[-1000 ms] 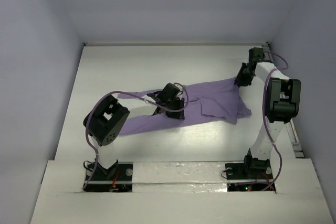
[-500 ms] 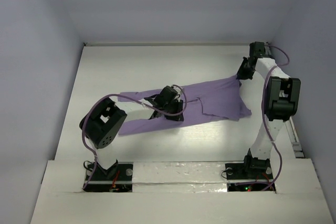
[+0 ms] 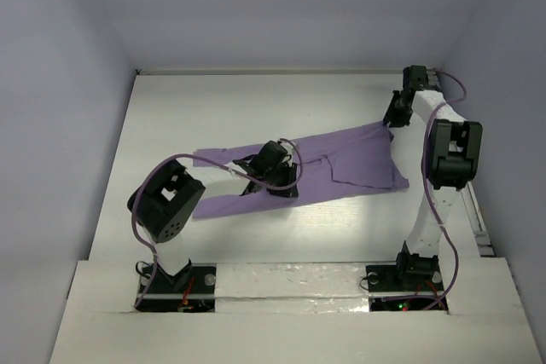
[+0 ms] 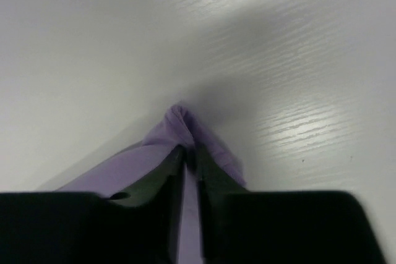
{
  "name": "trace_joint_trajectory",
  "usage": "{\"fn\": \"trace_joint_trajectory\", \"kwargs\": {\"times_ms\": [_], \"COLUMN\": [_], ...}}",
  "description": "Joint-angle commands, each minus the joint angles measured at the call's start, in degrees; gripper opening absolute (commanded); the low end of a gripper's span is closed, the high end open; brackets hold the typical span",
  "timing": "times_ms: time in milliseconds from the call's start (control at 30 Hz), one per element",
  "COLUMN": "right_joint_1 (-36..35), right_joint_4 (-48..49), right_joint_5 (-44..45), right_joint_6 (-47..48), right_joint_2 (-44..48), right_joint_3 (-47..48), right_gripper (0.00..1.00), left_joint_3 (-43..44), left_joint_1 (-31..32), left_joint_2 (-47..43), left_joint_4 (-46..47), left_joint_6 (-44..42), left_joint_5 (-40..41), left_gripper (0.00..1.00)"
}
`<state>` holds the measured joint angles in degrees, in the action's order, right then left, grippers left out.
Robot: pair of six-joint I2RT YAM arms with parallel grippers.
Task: Fold and stack the t-shirts
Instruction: Fold the tshirt
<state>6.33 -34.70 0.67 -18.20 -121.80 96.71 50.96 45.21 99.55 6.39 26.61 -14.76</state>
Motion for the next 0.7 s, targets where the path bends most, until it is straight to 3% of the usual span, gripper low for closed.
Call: {"fn": "trace_joint_trajectory", "kwargs": {"times_ms": [0,67,133,267,300,333,367,433,467,667], "right_joint_1": [0.26,0.26,0.26,0.26,0.26,0.26,0.26,-0.96,-2.88,-14.48], "right_joint_4": [-0.36,-1.42,-2.73,-2.83,-2.14,0.13,1.72,6.45,7.70,15.17], "right_joint_5": [1.27,1.88,2.50,2.41,1.02,-0.04,-1.10,-6.36,-7.86,-14.19], "right_joint_6": [1.06,0.71,0.18,-2.19,-3.76,-4.65,-5.53,-7.73,-8.17,-10.80], "right_joint_2": [-0.19,0.51,1.91,10.14,12.09,14.20,16.31,22.29,23.78,32.58], "right_joint_3": [3.05,4.36,5.33,2.55,0.61,-1.76,-4.74,-13.97,-16.61,-31.48], "right_gripper": [0.33,0.52,0.59,0.60,0.59,0.54,0.30,0.05,0.00,0.00], "left_joint_3": [-2.19,-0.35,1.76,6.86,7.57,7.58,7.66,7.40,7.31,1.52], "left_joint_1": [0.40,0.40,0.40,-4.41,-8.69,-11.09,-13.55,-20.56,-22.78,-39.20], "left_joint_2": [-1.45,-4.51,-6.72,-11.73,-13.48,-14.29,-14.90,-15.52,-15.18,-17.19], "left_joint_4": [-8.58,-9.81,-12.96,-17.90,-18.25,-18.35,-18.26,-18.17,-18.34,-15.63], "left_joint_6": [-1.30,-1.04,-1.21,-1.74,-1.65,-1.39,-0.95,-0.60,0.10,2.31], "left_joint_5": [1.32,1.84,3.50,7.99,8.00,8.00,8.61,8.88,9.48,9.32], "left_gripper": [0.21,0.21,0.21,0.23,0.26,0.27,0.28,0.31,0.31,0.41]}}
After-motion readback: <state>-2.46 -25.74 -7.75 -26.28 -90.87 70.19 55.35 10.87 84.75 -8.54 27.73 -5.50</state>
